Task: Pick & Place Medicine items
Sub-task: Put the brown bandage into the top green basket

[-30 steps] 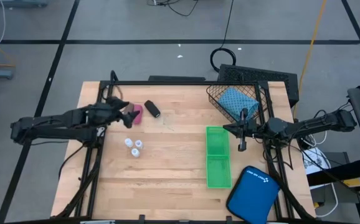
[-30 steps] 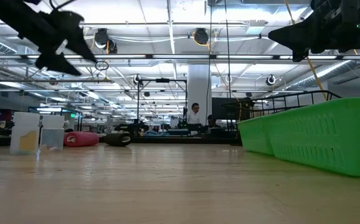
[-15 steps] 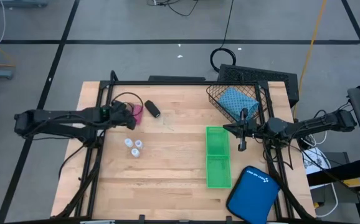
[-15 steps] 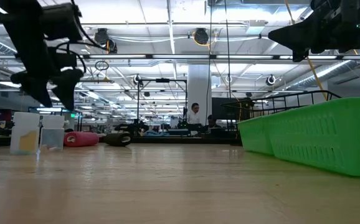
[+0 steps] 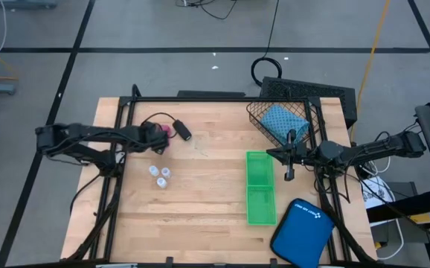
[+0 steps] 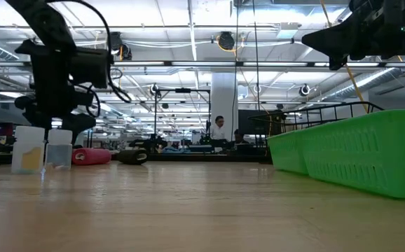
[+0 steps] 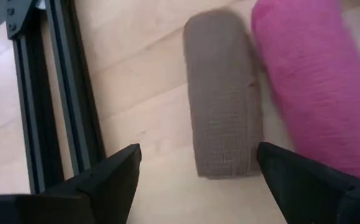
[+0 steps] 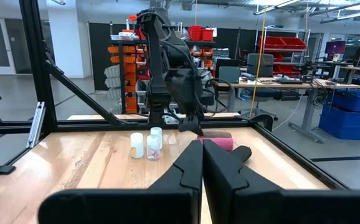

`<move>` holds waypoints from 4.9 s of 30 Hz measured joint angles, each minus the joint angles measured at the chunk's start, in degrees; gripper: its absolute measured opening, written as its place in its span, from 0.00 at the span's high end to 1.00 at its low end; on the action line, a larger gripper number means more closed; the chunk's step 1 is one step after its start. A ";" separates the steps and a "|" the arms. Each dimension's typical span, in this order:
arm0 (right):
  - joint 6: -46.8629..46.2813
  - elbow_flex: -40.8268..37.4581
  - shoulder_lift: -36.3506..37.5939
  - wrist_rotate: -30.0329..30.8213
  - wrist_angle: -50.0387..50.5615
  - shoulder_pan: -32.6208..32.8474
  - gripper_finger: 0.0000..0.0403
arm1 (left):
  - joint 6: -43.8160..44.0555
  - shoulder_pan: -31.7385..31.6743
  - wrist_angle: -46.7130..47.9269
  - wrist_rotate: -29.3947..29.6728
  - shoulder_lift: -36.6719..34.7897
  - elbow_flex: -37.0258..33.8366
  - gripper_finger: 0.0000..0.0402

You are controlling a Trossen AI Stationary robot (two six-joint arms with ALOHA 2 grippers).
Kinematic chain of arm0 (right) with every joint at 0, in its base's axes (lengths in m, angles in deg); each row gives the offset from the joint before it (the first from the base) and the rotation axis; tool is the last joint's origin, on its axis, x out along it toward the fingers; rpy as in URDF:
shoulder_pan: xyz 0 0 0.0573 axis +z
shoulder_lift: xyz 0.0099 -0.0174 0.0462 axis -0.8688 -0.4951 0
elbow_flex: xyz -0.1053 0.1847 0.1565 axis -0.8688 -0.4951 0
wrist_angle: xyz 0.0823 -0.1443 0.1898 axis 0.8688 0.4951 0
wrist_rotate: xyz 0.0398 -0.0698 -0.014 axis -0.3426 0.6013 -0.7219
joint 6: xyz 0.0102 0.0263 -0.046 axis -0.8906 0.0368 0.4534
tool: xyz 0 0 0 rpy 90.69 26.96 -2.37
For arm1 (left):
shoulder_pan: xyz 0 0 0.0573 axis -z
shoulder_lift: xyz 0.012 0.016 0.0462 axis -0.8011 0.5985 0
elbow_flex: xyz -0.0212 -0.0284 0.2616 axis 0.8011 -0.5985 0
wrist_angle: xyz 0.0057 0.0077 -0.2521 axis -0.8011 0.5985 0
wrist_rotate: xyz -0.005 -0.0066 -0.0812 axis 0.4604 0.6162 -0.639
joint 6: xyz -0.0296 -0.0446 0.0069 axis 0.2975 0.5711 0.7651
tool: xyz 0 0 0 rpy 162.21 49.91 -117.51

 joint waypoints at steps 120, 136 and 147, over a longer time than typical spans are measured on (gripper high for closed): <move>9.67 23.69 -47.87 -10.95 -12.56 -1.20 0.93 | -32.08 18.70 -20.41 -43.65 9.86 36.09 0.66; 7.11 23.58 -47.98 -10.97 -12.49 -1.62 0.93 | -32.03 16.89 -20.06 -41.79 2.38 36.47 0.63; 5.56 23.58 -47.98 -10.97 -11.49 -2.69 0.93 | -44.01 21.47 -14.39 -32.93 14.31 48.14 0.52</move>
